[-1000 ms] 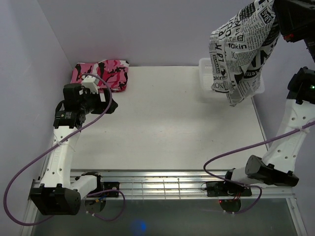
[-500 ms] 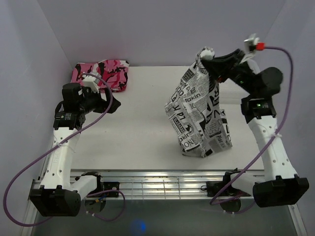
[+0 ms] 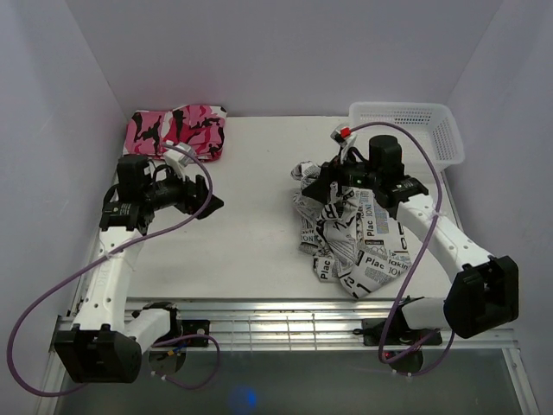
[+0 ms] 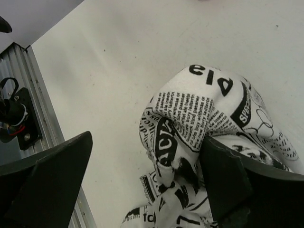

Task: Fold and stack the trousers
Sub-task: Move the trousers to the center of the board, then flatten the trousers out

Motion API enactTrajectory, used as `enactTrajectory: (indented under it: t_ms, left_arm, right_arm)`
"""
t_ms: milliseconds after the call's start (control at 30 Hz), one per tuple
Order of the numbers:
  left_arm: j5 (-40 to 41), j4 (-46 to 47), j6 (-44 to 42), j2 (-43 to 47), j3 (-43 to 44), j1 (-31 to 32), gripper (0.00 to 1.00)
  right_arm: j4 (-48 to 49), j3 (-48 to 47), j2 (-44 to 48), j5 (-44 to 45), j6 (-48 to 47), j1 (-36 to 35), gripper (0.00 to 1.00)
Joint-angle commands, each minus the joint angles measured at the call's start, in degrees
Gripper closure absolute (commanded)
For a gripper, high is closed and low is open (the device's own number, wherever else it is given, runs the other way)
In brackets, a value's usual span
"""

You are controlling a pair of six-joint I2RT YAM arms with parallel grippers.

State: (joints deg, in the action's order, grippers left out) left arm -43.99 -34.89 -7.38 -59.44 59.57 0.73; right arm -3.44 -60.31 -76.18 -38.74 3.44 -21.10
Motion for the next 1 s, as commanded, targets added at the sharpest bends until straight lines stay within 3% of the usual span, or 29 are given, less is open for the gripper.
enactTrajectory:
  t_ms: [0,100,133,200,233,333,533,700,800,900,967]
  left_arm:
    - [-4.2,-1.6,-5.3,-1.8,-0.6,1.7,0.02]
    - [-0.5,-2.5,-8.2,-5.4,0.0,6.1,0.02]
    - [0.6,-2.0,-9.0,-6.4,0.0,8.8,0.02]
    - [3.5,-1.1,-9.1,-9.4,0.7,11.6,0.02]
    - [3.8,-0.1,-9.0,-10.5,1.0,14.0,0.04]
    - [6.4,2.1,-8.3,-15.3,3.0,19.6,0.12]
    - [14.5,8.1,-6.1,-24.8,6.4,29.7,0.16]
    - [16.9,9.8,-6.9,-31.0,8.1,35.5,0.13]
    - [17.8,11.3,-6.2,-33.6,8.1,38.5,0.10]
    - [18.6,14.5,-2.7,-37.0,8.5,40.5,0.08]
    - [19.9,17.4,0.2,-39.7,8.8,41.5,0.07]
  right_arm:
    - [-9.6,-5.6,3.3,0.1,-7.2,2.5,0.02]
    - [-16.0,-7.9,4.2,-1.2,-12.4,12.0,0.04]
    - [-16.8,-8.1,3.9,-0.1,-13.5,17.4,0.00]
    - [-19.0,-9.3,1.7,1.2,-17.8,22.5,0.13]
    - [-19.4,-9.6,0.5,3.7,-19.0,25.4,0.27]
    - [-19.8,-10.1,-4.8,8.0,-21.7,28.7,0.49]
    - [-14.1,-12.3,-18.5,16.8,-21.1,30.9,0.60]
    - [-5.3,-17.1,-28.0,20.1,-19.4,32.1,0.60]
    - [-4.1,-21.1,-31.0,20.1,-19.2,32.1,0.55]
    - [-8.9,-24.2,-31.0,16.3,-18.8,32.1,0.45]
    - [-12.6,-23.6,-28.0,12.1,-20.6,32.1,0.32]
